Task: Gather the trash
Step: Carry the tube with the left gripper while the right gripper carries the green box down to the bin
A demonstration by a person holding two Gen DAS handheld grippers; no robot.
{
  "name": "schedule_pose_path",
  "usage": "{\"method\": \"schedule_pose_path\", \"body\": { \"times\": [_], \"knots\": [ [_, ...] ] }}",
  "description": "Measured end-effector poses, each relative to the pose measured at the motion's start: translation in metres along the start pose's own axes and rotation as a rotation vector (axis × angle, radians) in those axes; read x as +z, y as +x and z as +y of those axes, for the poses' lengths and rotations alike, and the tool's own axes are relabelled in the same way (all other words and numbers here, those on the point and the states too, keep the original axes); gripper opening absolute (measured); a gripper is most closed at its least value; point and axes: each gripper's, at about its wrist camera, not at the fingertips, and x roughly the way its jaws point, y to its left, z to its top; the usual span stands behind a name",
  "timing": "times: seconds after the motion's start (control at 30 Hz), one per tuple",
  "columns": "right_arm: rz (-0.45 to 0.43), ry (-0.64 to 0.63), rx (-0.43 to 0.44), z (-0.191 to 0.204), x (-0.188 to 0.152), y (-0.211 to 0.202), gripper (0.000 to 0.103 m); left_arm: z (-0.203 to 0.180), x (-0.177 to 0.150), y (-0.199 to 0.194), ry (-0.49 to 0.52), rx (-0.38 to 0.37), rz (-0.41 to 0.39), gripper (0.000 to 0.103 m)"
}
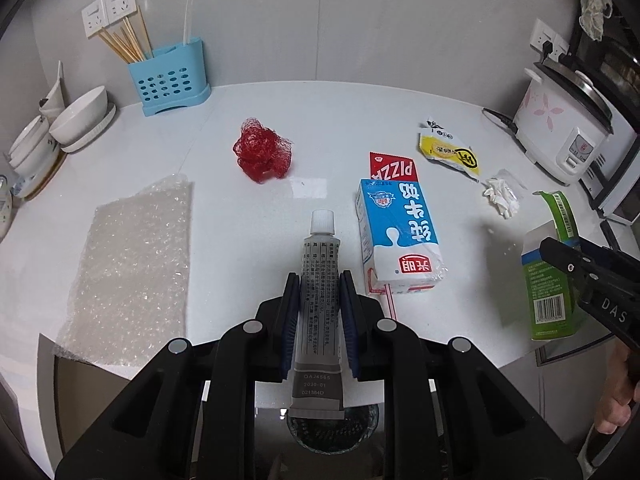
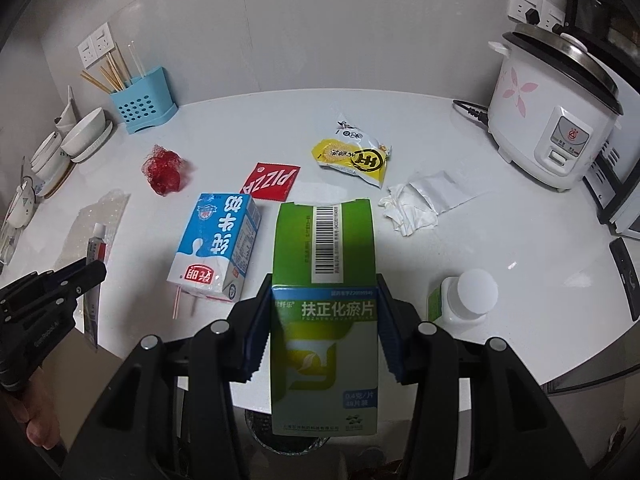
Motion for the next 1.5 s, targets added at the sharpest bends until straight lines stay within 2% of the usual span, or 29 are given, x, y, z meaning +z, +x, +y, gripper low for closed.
{"method": "schedule_pose_path", "body": {
  "times": [0.37,0.73,0.87,0.97,1.1,1.5],
  "knots": [
    [-0.101,-0.031,0.044,0.02,-0.056,-0.052,0.045,-0.007,-0.048,-0.05,0.009,-0.016,-0.084,0.02],
    [-0.167,-0.042,0.062,0.031,-0.12,-0.082,0.045,-0.01,-0.109,-0.07,0.021,-0.042,-0.111,0.02],
    [-0.168,-0.038,0.067,0.031,-0.142,-0.083,0.045,-0.005,-0.133,-0.071,0.013,-0.028,-0.123,0.02],
    [-0.167,-0.039,0.068,0.032,-0.156,-0.083,0.045,0.0,-0.15,-0.068,0.0,-0.062,-0.1,0.02],
    [-0.168,-0.038,0.063,0.033,-0.174,-0.079,0.045,0.004,-0.17,-0.066,-0.003,-0.063,-0.1,0.02],
    [-0.121,-0.054,0.105,0.041,-0.229,-0.029,0.045,0.011,-0.219,-0.03,-0.003,-0.087,-0.09,0.02]
  ]
}}
